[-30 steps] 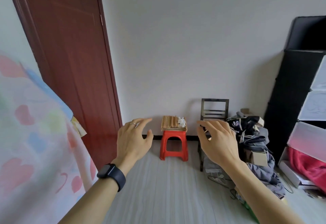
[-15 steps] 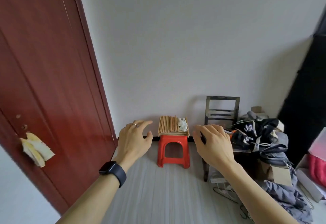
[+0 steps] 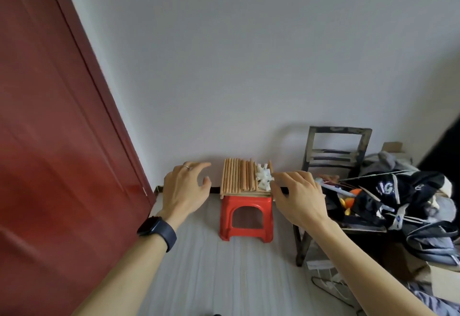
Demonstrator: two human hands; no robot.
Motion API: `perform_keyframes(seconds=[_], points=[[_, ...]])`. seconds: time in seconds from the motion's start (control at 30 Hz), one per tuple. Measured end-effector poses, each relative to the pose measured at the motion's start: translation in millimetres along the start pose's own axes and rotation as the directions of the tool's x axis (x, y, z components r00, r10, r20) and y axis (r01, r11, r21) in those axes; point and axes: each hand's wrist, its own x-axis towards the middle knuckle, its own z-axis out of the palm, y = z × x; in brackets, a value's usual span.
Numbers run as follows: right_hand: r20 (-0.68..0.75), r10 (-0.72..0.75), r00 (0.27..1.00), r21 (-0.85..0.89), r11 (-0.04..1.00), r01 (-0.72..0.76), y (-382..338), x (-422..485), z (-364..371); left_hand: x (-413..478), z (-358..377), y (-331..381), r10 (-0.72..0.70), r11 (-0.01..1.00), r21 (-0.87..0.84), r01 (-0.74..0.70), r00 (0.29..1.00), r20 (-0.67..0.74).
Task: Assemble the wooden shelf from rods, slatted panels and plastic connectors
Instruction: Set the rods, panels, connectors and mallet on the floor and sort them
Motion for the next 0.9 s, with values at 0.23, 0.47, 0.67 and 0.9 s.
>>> perform_keyframes(seconds=[0.23, 0.47, 0.67, 0.9], points=[[0.093, 0.180, 0.979, 0.009, 0.983, -0.181, 32, 130, 66, 149, 81, -34, 0.020, 1.000, 0.006, -0.022, 0.984, 0.175], [0.262, 0.335, 0.905, 0.002, 0.938, -0.347, 93, 216, 143, 257, 190, -62, -0.041, 0.999, 0.001, 0.044, 0.924, 0.379], [0.458, 0.402, 0.793, 0.135, 0.850, -0.509, 166, 306, 230, 325, 306, -91, -0.201, 0.933, -0.121, 0.338, 0.772, 0.604], [0.639, 0.580, 0.504, 0.138, 0.559, -0.818, 252, 367, 337, 362, 407, -133, -0.441, 0.757, -0.033, 0.652, 0.547, 0.711]])
